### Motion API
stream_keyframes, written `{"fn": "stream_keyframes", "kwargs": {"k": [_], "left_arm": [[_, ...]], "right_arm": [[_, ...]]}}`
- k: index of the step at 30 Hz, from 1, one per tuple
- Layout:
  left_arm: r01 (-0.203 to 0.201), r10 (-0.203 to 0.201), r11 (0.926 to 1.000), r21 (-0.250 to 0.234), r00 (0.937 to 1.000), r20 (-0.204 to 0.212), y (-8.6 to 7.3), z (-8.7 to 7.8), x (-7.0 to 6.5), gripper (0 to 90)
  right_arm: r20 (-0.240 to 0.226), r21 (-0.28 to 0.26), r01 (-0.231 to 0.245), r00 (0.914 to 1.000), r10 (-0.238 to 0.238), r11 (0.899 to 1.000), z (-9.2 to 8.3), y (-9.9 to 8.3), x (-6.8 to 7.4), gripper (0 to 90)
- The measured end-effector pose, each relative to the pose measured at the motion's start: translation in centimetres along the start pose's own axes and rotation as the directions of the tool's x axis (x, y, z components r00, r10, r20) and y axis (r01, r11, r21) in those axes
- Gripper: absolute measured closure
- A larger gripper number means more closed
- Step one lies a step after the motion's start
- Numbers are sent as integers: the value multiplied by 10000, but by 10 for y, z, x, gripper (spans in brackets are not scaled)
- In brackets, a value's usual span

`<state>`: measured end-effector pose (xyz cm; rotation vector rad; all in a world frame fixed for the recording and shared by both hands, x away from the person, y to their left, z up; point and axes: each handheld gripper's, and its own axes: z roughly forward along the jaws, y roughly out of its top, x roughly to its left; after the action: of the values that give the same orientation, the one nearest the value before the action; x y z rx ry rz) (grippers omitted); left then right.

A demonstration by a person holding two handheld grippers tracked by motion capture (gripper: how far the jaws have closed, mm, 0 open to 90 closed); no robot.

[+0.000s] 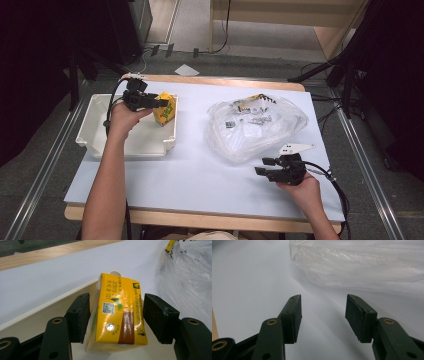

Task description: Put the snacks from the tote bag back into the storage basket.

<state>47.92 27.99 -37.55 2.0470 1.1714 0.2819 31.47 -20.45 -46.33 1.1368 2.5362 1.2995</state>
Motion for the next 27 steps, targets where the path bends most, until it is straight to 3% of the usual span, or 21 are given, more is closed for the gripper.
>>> {"fn": "stream_keyframes", "kwargs": {"k": [9, 20, 27], "left_arm": [[101, -101, 9998, -156, 9999, 5, 1, -17, -6, 397], [141, -135, 9994, 314, 9997, -188, -3, -25, -10, 381], [260, -259, 9996, 50, 9992, -291, -9, -39, -13, 388]], "right_arm": [[-25, 68, 83, 10000, -83, 9999, 1, 0, 0, 482], [-71, -63, 19, 10000, -20, 10000, -1, 1, -2, 482], [-101, -146, -29, 9999, 27, 9999, -1, 3, -4, 482]]}}
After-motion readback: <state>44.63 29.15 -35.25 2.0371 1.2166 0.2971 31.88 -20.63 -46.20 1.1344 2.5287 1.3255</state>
